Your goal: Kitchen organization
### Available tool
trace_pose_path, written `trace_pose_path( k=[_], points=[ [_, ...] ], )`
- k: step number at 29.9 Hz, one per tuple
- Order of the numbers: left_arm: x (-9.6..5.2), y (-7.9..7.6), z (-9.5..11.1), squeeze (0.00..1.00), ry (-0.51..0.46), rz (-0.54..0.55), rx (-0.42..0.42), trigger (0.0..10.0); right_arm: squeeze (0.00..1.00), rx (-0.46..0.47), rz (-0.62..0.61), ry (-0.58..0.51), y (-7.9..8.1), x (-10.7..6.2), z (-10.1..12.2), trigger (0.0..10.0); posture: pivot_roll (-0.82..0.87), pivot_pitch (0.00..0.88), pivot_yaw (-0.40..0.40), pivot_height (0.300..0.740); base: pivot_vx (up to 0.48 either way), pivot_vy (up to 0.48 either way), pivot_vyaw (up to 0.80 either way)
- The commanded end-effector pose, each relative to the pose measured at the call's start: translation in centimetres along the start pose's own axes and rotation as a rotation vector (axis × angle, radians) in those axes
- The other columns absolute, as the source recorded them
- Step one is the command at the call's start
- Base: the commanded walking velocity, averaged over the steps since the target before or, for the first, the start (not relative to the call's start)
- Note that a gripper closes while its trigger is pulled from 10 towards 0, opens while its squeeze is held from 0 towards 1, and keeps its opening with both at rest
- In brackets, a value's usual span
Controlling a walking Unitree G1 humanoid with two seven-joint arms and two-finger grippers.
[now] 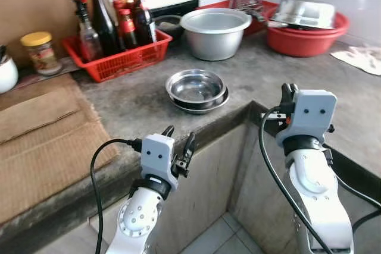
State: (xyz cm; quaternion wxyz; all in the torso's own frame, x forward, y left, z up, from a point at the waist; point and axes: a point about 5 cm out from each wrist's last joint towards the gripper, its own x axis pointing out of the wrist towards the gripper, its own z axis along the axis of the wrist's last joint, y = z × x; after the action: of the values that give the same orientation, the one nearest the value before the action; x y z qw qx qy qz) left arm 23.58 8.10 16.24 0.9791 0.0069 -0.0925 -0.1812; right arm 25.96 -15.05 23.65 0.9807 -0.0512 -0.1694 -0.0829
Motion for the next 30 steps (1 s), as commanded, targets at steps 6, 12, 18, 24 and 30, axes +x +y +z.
trace_pose_path(
  k=[6,12,18,24,30],
  points=[
    [0.19,-0.66,-0.16,0.0,0.013,-0.031,-0.031,10.0,0.0,-0.011,-0.034,-0.021,-0.51,0.06,0.54,0.0,0.07,0.059,0.017,0.74,0.0,0.0,-0.79],
    [0.21,-0.72,-0.21,0.0,0.016,-0.04,-0.025,10.0,0.0,-0.015,-0.036,-0.024,-0.5,0.06,0.67,0.0,0.07,0.062,0.02,0.74,0.0,0.319,-0.79],
    [0.25,-0.78,-0.22,0.0,0.017,-0.05,-0.005,10.0,0.0,-0.021,-0.035,-0.029,-0.36,0.1,0.77,0.0,0.07,0.063,0.019,0.74,0.0,0.0,-0.79],
    [0.24,-1.12,-0.11,0.0,0.008,-0.078,0.029,10.0,0.0,-0.035,-0.031,-0.043,-0.33,0.25,1.0,0.0,0.07,0.064,0.018,0.74,0.0,-0.227,-0.78],
    [0.28,-1.03,-0.26,0.0,0.019,-0.065,0.002,10.0,0.0,-0.093,-0.018,-0.048,-0.21,0.08,0.91,0.0,0.07,0.064,0.02,0.74,0.0,-0.173,-0.78]
  ],
)
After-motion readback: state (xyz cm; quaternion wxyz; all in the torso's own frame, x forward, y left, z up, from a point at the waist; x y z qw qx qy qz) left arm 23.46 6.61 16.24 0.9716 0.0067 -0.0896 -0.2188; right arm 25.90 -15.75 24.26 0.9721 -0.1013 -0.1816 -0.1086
